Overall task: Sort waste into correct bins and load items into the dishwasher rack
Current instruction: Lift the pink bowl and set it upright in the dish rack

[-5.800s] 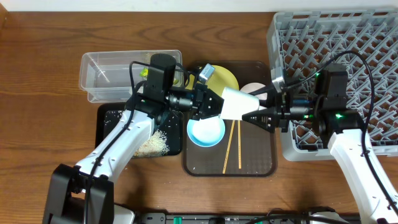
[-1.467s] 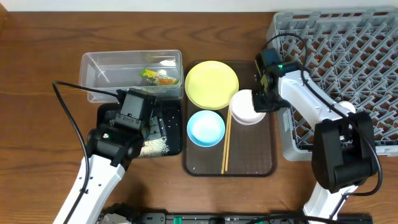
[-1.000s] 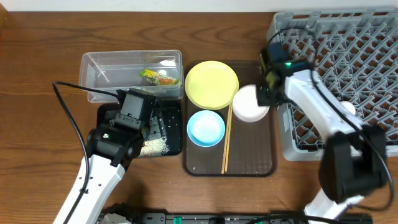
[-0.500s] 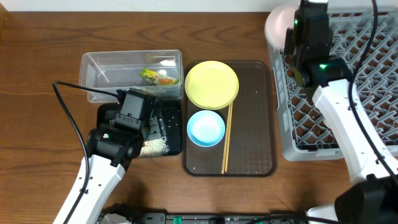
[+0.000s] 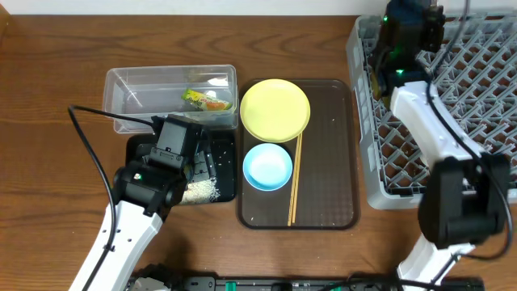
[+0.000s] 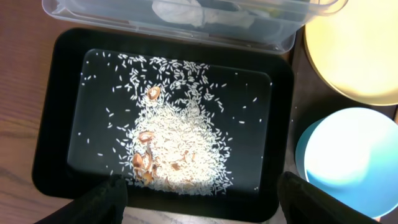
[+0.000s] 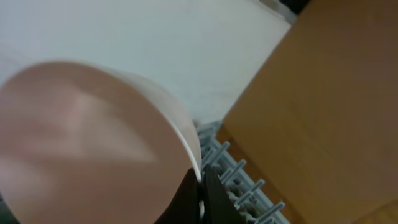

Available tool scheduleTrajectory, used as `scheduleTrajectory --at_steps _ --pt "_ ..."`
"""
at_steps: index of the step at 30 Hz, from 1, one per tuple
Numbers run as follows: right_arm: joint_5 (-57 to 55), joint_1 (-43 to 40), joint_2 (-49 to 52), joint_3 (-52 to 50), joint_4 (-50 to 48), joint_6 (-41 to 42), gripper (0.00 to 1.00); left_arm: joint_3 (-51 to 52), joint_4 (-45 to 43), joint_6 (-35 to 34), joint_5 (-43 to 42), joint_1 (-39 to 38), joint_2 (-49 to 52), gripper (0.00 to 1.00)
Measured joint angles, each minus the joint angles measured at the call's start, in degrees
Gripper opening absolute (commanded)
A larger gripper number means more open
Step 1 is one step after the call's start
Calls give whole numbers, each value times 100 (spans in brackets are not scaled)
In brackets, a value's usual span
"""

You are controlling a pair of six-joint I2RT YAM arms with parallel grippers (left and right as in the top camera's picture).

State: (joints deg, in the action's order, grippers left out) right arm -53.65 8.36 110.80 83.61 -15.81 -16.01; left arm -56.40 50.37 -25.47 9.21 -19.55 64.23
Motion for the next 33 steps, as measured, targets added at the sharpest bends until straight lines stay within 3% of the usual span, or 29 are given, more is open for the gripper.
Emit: scheduleTrajectory --at_steps 13,29,33 --pt "-345 -13 922 -2 -87 -258 1 0 4 -2 0 0 2 79" --pt "-527 592 957 24 2441 1121 1 0 4 0 0 0 2 79" --pt "42 645 815 22 3292 1606 23 0 4 0 0 0 4 80"
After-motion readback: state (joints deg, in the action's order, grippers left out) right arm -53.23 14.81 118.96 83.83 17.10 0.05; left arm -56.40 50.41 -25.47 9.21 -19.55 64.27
